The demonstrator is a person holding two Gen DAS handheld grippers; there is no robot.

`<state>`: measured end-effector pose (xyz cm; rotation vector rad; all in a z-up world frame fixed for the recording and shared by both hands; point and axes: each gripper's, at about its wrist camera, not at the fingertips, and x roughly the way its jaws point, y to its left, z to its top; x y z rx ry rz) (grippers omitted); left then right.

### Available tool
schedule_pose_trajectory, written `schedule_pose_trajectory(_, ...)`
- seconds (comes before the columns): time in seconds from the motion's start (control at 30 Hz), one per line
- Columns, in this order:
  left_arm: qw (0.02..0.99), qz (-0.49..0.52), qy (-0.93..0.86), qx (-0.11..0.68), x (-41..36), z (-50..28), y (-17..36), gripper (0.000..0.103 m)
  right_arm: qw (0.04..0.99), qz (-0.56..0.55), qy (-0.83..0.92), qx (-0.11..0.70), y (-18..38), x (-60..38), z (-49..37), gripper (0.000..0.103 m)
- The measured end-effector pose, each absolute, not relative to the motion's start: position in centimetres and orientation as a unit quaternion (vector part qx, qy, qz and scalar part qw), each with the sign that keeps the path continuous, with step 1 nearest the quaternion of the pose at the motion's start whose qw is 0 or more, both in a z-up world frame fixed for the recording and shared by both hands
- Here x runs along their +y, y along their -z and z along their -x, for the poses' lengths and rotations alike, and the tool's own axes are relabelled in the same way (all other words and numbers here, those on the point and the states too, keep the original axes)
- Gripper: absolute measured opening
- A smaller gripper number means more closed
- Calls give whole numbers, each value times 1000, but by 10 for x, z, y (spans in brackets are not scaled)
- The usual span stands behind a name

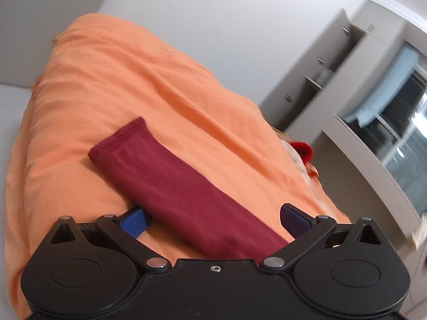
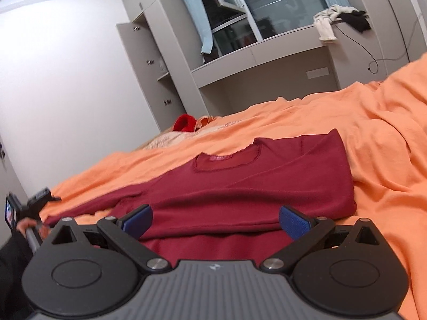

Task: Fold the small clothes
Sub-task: 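Reach the left gripper to the other sleeve cuff and close on it, then lift the held sleeve and lay it across the shirt body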

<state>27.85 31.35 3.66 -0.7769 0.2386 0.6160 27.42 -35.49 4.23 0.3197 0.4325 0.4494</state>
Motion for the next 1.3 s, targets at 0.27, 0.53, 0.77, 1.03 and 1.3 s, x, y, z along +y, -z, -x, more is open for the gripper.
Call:
schedule_pose_trajectory(0.27,834,395,-381,62,330,-277,-33,33,932,-164,-220,237,-31,-351,-282,103)
schedule_pose_trajectory(0.53,833,439,-337,12,337,-266,-38,4,929,-166,-221,246,-25,-351,-283,103)
schedule_pose_trajectory(0.77,902,362,-233,-33,282,-280,-81,4,931,-166,-217,242,-27,-351,-279,103)
schedule_pose_trajectory(1.03,964,252,-70,-42,171,-298,-123,4,935,-169,-208,232,-29,-362,-272,103)
schedule_pose_trajectory(1.3,990,126,60,-6,42,-313,-106,4,936,-178,-203,225,-28,-375,-267,103)
